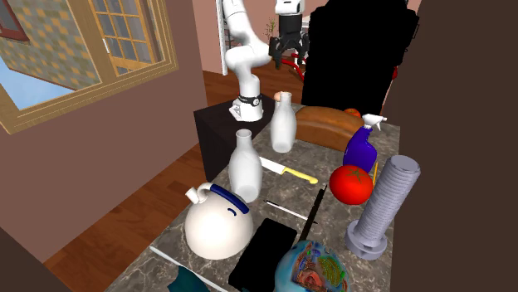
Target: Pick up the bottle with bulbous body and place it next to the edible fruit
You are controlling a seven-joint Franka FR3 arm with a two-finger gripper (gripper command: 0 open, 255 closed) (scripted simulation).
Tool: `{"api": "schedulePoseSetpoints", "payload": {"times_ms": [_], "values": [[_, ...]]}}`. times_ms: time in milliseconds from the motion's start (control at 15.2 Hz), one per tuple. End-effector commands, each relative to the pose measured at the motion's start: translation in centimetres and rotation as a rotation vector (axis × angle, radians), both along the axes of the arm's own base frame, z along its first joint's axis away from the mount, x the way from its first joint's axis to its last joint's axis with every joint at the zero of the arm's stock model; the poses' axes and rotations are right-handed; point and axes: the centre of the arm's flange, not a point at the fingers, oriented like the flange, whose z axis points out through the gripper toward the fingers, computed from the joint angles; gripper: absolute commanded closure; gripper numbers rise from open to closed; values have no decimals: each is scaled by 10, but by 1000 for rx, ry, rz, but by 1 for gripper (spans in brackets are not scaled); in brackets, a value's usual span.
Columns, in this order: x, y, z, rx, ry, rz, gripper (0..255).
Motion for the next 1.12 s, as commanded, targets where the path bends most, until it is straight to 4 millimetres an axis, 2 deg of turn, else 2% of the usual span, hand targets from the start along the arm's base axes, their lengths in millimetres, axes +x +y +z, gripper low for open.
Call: {"api": "schedulePoseSetpoints", "payload": {"times_ms": [0, 1056], "values": [[8, -21, -9, -3, -8, 0, 0], [85, -202, -69, -23, -59, -7, 0]]}}
